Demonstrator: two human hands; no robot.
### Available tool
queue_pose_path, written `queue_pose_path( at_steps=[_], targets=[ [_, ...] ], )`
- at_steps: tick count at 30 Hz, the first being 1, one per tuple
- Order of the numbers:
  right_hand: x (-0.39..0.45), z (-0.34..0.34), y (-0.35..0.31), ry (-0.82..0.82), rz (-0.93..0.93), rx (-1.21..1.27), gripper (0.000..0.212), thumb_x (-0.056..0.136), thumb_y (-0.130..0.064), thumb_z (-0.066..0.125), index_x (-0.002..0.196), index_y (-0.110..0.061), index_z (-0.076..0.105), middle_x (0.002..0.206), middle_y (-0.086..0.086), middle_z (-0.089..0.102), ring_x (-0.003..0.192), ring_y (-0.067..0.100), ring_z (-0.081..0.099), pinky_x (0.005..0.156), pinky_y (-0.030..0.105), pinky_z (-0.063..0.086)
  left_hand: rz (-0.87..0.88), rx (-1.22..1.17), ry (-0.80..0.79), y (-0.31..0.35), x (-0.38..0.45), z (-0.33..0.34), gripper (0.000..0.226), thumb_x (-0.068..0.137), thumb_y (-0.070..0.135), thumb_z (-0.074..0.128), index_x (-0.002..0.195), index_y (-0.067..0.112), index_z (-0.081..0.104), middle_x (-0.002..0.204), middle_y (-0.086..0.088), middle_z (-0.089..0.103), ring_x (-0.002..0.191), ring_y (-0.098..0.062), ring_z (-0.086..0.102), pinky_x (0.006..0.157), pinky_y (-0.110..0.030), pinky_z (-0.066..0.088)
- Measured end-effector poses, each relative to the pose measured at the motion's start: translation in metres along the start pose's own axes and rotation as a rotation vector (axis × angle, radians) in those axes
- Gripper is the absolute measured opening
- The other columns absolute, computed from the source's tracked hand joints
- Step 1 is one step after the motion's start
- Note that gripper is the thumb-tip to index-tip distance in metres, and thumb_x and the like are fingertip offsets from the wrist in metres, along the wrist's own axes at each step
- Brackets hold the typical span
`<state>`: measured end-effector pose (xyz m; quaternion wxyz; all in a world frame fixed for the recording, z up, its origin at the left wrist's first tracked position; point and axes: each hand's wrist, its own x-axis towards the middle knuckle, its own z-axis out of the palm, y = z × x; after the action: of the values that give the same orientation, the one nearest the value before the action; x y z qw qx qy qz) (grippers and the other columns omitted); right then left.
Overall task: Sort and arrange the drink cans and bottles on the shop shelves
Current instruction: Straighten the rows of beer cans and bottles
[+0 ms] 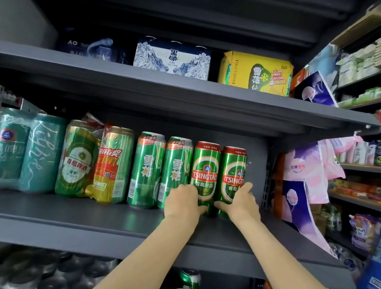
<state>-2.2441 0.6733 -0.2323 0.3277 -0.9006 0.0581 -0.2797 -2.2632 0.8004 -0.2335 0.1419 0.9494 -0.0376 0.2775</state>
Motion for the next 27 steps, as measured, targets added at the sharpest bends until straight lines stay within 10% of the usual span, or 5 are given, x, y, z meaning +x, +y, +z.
queue_pose_path(
  at_steps=[13, 18, 22, 27],
  targets=[
    [-0.064, -0.043, 0.002, -0.164, -0.317, 0.025, 0.084, 0.081, -0.027, 0.072, 0.141, -0.009, 0.017, 0.139, 0.013, 0.04, 0.126, 0.026, 0.042, 0.098, 0.031, 0.035, 0.07, -0.03, -0.096, -0.02, -0.047, -0.03, 0.028, 0.091, 0.028, 0.053, 0.106, 0.005, 0.053, 0.1, -0.011, 0.059, 0.091, -0.029, 0.057, 0.068, -0.032, 0.043],
    [-0.119, -0.058, 0.011, -0.161, -0.381, 0.146, 0.072, 0.085, -0.032, 0.066, 0.141, -0.015, 0.025, 0.127, 0.003, 0.048, 0.107, 0.016, 0.055, 0.086, 0.021, 0.039, 0.273, 0.006, 0.267, -0.051, -0.106, -0.022, 0.036, 0.094, 0.03, 0.032, 0.092, 0.006, 0.06, 0.082, -0.006, 0.061, 0.083, -0.029, 0.06, 0.067, -0.032, 0.04],
    [-0.172, -0.054, 0.041, -0.049, -0.606, 0.113, 0.059, 0.083, -0.025, 0.067, 0.134, -0.016, 0.038, 0.119, -0.008, 0.048, 0.108, 0.003, 0.048, 0.095, 0.017, 0.038, 0.453, -0.095, 0.479, -0.089, -0.162, 0.008, 0.045, 0.086, 0.028, 0.037, 0.119, 0.005, 0.058, 0.124, -0.009, 0.058, 0.118, -0.026, 0.05, 0.102, -0.039, 0.036],
    [-0.202, -0.013, 0.087, -0.211, -0.679, -0.061, 0.052, 0.085, -0.028, 0.066, 0.13, -0.024, 0.041, 0.125, -0.014, 0.037, 0.117, 0.0, 0.037, 0.094, 0.015, 0.032, 0.421, -0.2, 0.244, -0.12, -0.212, 0.075, 0.039, 0.081, 0.025, 0.042, 0.118, 0.016, 0.053, 0.124, -0.005, 0.054, 0.112, -0.017, 0.044, 0.088, -0.038, 0.047]
  ],
)
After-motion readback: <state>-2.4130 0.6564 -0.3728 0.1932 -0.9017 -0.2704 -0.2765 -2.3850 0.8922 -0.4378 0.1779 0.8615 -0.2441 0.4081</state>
